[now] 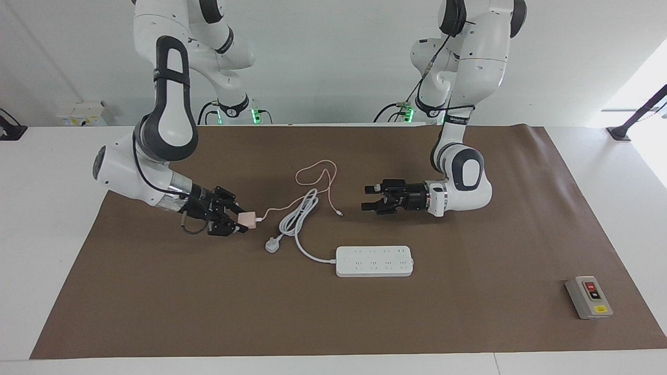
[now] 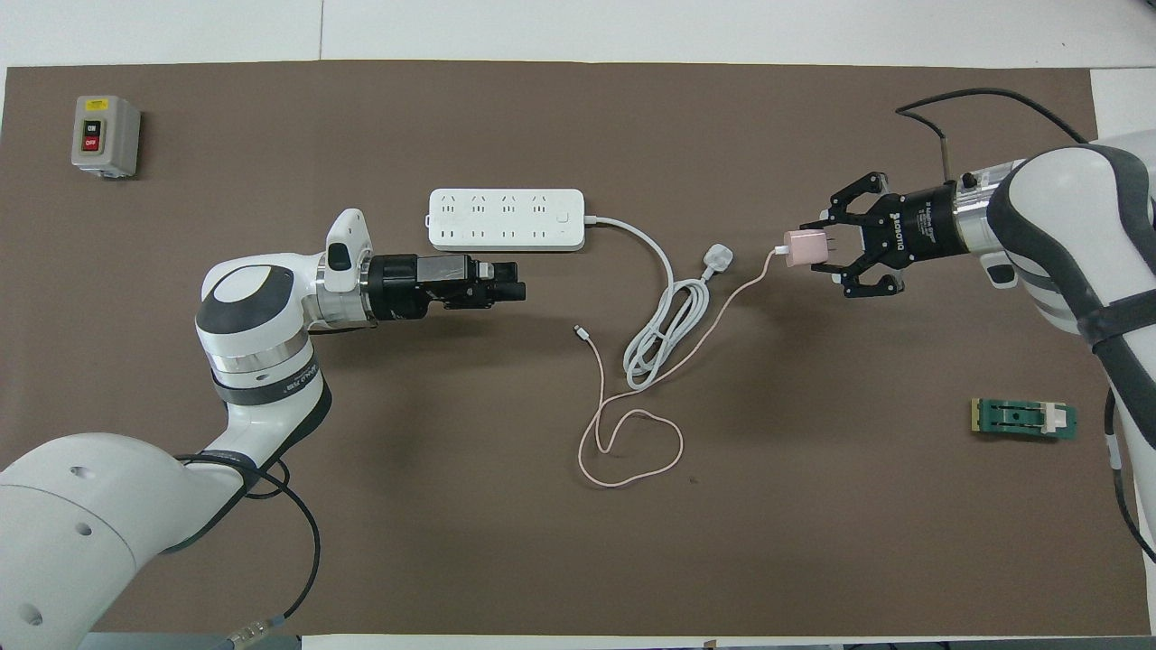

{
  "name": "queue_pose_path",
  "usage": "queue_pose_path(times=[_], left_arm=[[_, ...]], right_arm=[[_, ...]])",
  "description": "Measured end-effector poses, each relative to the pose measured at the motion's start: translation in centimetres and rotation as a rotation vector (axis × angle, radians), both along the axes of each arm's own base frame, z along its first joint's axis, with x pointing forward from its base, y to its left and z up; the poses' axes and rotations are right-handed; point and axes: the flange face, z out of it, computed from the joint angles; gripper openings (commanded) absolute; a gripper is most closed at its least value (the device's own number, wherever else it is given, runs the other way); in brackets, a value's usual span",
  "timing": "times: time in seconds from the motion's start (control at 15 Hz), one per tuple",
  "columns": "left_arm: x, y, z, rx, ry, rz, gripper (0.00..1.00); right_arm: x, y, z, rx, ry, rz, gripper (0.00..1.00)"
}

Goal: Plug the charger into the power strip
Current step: 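Carry the pink charger toward the left gripper near the white power strip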

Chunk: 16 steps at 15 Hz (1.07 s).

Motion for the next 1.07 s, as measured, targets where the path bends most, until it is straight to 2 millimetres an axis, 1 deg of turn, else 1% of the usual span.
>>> queue_pose_path(times=[0.2,0.4,0.6,0.73,0.87,1.07], left_arm=[[0.0,0.0,0.0,0.000,0.003,-0.001,0.99],[-0.1,0.0,0.0,0.000,0.003,-0.001,0.99],[-0.1,0.0,0.0,0.000,0.003,-0.001,0.99],[-0.1,0.0,-0.1,0.001,0.003,-0.001,0.99],[-0.1,0.0,-0.1,0.001,0.004,0.000,0.99],[-0.1,0.0,-0.1,0.002,0.004,0.000,0.99]], right_arm=[[0.2,5.5,0.5,-0.024,-0.017,-0.025,0.00],[-0.1,11.4,0.9,-0.017,-0.040,-0.068,0.00],[-1.2,17.7,1.0,-0.025,-0.051,-0.109,0.00],[-2.2,21.1,0.8,-0.031,-0.061,-0.113,0.00],[-2.7,23.4,0.7,-0.029,-0.052,-0.124,0.00],[-3.0,25.3,1.2,-0.021,-0.051,-0.114,0.00]])
